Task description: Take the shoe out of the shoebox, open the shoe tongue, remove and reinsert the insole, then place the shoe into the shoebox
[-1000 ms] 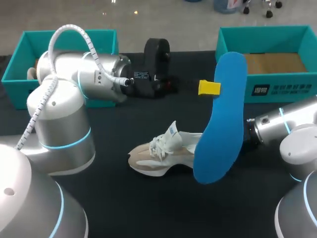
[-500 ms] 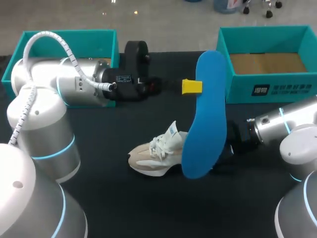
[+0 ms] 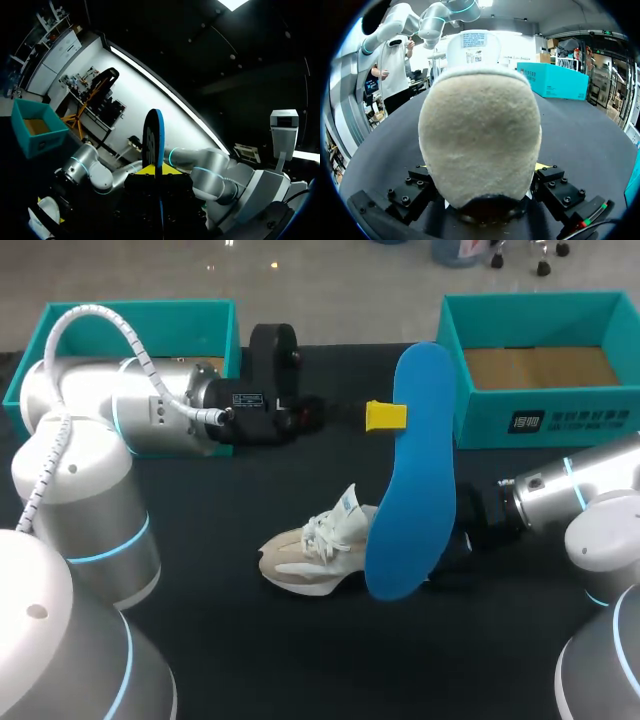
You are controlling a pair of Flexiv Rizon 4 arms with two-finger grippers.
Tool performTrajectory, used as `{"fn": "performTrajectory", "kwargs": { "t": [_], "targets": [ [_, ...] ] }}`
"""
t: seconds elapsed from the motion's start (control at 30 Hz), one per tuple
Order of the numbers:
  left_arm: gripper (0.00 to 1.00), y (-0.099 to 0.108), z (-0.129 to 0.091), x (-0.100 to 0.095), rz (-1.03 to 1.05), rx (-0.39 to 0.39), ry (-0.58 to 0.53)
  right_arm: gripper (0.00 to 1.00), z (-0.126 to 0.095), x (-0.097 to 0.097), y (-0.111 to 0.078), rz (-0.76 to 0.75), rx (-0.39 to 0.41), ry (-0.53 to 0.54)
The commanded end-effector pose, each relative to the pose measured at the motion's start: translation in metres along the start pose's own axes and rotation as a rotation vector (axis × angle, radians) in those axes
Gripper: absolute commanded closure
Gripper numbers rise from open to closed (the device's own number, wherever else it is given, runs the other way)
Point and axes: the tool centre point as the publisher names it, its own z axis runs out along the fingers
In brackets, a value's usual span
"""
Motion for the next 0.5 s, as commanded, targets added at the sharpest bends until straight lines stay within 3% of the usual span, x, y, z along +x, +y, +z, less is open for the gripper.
{"fn": "performTrajectory", "kwargs": {
  "t": [0.03, 0.5],
  "targets": [
    [1.00, 0.0014, 0.0007, 0.0001, 0.001, 0.003, -0.001, 0.80, 0.0030, 0.0018, -0.0033, 0.000, 0.003, -0.001],
    [1.00, 0.0014, 0.0007, 0.0001, 0.001, 0.003, -0.001, 0.69, 0.0030, 0.0018, -0.0033, 0.000, 0.003, -0.001]
  ]
}}
